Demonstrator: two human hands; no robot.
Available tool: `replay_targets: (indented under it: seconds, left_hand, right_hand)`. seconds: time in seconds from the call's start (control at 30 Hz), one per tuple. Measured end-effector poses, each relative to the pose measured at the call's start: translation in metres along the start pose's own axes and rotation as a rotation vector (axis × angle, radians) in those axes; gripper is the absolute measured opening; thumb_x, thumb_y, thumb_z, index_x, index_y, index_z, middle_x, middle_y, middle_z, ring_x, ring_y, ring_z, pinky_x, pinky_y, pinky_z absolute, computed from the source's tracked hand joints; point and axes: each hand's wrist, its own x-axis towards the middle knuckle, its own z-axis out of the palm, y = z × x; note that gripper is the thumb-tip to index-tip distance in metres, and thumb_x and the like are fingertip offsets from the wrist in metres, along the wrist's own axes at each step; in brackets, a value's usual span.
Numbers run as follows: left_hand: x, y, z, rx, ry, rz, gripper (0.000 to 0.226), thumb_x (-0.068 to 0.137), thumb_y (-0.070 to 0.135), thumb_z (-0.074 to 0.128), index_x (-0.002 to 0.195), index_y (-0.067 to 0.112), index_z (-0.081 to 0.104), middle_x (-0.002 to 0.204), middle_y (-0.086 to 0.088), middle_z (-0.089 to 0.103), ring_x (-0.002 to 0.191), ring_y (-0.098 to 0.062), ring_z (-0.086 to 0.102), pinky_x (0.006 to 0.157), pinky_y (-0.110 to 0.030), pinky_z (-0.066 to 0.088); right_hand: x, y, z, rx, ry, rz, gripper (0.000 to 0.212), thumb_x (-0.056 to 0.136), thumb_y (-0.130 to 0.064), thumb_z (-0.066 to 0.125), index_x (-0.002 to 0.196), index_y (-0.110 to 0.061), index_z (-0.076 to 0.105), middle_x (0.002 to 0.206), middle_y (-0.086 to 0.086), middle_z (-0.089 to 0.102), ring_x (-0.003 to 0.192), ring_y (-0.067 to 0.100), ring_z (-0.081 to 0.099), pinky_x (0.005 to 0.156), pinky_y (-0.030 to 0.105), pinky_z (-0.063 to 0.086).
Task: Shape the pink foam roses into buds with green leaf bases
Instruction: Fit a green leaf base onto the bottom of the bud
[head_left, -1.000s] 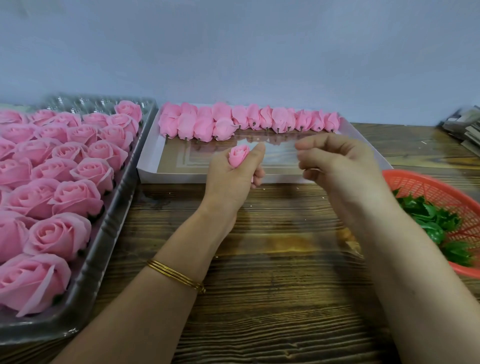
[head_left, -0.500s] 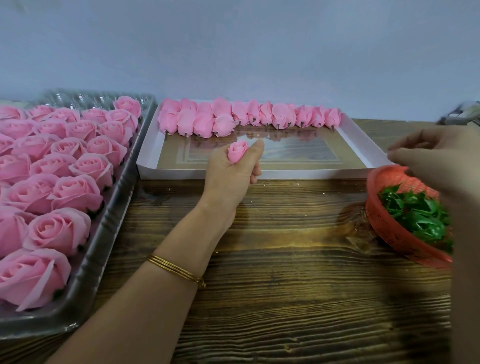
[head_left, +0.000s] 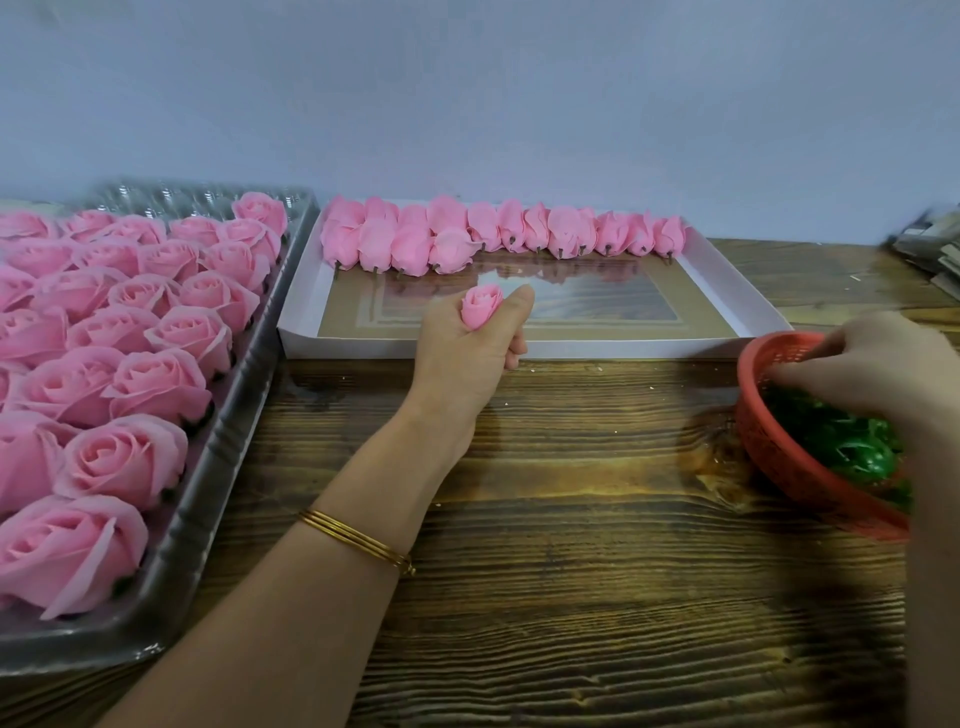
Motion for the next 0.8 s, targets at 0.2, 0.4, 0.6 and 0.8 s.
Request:
replay_targets:
  seconds: [0.2, 0.4, 0.6, 0.8]
  left_hand:
    - [0.0003, 0.0002, -0.0011, -0.010, -0.001, 0.002, 0.032, 0.092, 0.024, 0.066, 0.062, 0.022, 0.057, 0.054, 0.007, 0.057, 0.050, -0.004, 0.050, 0.049, -0.015, 0.042]
    - [-0.0002, -0.0003, -0.0003, -0.012, -0.002, 0.007, 0.031, 0.092, 0.023, 0.066, 0.063, 0.021, 0.056, 0.054, 0.007, 0.056, 0.049, -0.003, 0.050, 0.048, -0.014, 0.041]
    - [0.0001, 0.0001, -0.0004, -0.010, -0.003, -0.004, 0.029, 0.092, 0.024, 0.066, 0.065, 0.020, 0.056, 0.054, 0.007, 0.057, 0.050, -0.003, 0.050, 0.049, -0.014, 0.042]
    - [0.0001, -0.0003, -0.0006, -0.006, -0.004, -0.003, 0.029, 0.091, 0.024, 0.067, 0.064, 0.021, 0.057, 0.053, 0.008, 0.057, 0.049, -0.003, 0.050, 0.049, -0.015, 0.043]
  right_hand:
    - [-0.0071, -0.0080, 0.0009, -0.009, -0.116, -0.021, 0.024, 0.085, -0.032, 0.067, 0.076, -0.010, 0.068, 0.070, 0.010, 0.064, 0.067, 0.027, 0.059, 0.059, 0.033, 0.045]
    - [-0.0100, -0.0111, 0.0042, 0.014, -0.094, -0.033, 0.018, 0.082, -0.027, 0.066, 0.078, -0.009, 0.068, 0.072, 0.012, 0.064, 0.069, 0.030, 0.060, 0.075, 0.041, 0.054]
    - [-0.0063, -0.0105, 0.0082, -0.009, -0.081, -0.027, 0.019, 0.082, -0.026, 0.065, 0.077, -0.008, 0.067, 0.072, 0.014, 0.064, 0.069, 0.031, 0.060, 0.074, 0.042, 0.055]
    - [-0.0049, -0.0093, 0.0092, 0.017, -0.009, -0.046, 0.009, 0.080, -0.018, 0.066, 0.075, -0.010, 0.070, 0.070, 0.012, 0.064, 0.068, 0.032, 0.061, 0.069, 0.039, 0.053]
